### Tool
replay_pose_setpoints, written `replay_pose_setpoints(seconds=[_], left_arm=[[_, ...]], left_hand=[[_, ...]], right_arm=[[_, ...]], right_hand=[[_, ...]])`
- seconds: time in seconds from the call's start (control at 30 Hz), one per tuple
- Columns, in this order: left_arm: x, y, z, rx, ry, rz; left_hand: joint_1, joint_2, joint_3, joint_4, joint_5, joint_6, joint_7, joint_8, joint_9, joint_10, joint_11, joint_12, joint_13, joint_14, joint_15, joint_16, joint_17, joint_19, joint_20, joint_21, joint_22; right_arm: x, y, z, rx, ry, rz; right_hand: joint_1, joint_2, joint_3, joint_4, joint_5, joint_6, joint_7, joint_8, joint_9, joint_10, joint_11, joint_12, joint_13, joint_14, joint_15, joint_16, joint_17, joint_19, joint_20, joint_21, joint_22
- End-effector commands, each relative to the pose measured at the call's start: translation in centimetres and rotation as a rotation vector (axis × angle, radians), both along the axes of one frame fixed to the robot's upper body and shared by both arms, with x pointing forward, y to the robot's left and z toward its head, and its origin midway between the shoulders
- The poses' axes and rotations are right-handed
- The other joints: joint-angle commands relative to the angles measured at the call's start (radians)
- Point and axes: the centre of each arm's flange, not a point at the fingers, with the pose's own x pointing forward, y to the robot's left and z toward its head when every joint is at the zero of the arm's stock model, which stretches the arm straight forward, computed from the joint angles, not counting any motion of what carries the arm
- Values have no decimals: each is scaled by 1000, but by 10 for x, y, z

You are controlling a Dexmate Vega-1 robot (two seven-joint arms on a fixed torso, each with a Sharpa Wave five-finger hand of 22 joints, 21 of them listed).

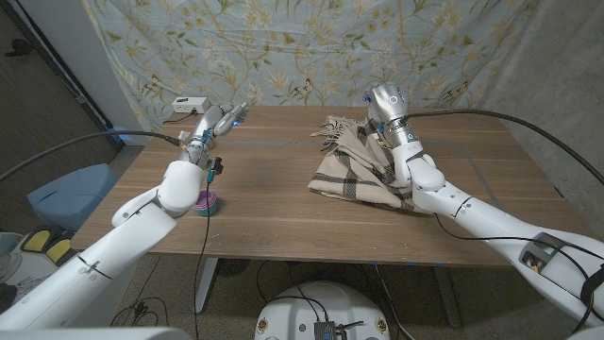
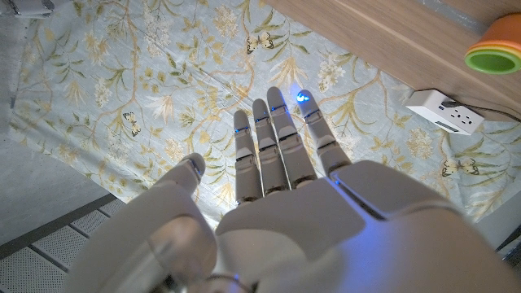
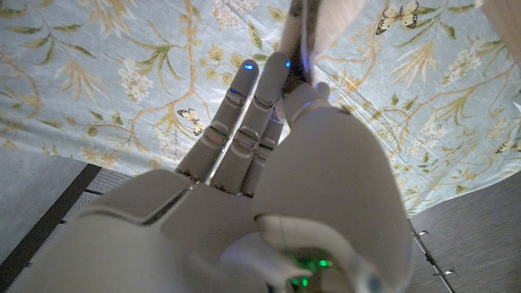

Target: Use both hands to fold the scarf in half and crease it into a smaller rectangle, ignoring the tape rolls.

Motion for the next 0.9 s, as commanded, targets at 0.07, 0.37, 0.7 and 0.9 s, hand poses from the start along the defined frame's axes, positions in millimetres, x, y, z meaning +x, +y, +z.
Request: replay_pose_setpoints(seconds=[0.07, 0.37, 0.7, 0.9], left_arm=[[0, 1, 1, 3, 2, 12], [2, 1, 3, 8, 6, 15], [10, -2, 7, 22, 9, 0], [13, -4, 10, 30, 9, 0]], left_hand=[[-9, -4, -4, 1, 3, 2, 4, -1, 4, 2, 3, -5, 2, -2, 6, 6, 3, -7, 2, -1, 3], [-13, -6, -5, 1, 4, 1, 4, -1, 3, 2, 5, -6, 2, -2, 4, 5, 1, -8, 1, -3, 2], [-17, -7, -5, 0, 5, 5, 3, 0, 3, 1, 4, -6, 2, -3, 4, 4, 0, -8, 3, -4, 2], [-19, -8, -5, -1, 5, 4, 3, 0, 3, -1, 1, -7, 2, -4, 3, 3, -1, -10, 3, -5, 2]], right_arm=[[20, -35, 14, 6, 16, -187], [34, -65, 14, 43, 57, -361], [44, -91, 12, 87, 160, -561], [51, -98, 8, 94, 223, -649]], right_hand=[[10, 0, 2, 6, 9, 8, -2, 12, 10, 7, 14, 13, 140, 3, -39, -6, 9, -9, -75, 15, -1], [13, -1, 1, 7, 12, 9, -1, 11, 12, 6, 16, 18, 150, 2, -39, -13, 19, -18, -76, 23, -5], [13, -2, 0, 11, 14, 7, -6, 7, 11, 0, 8, 22, 165, 3, -39, -23, 33, -36, -76, 33, -12], [10, -1, 0, 14, 14, 2, -11, 2, 11, -3, 7, 24, 172, 1, -39, -30, 41, -54, -79, 36, -17]])
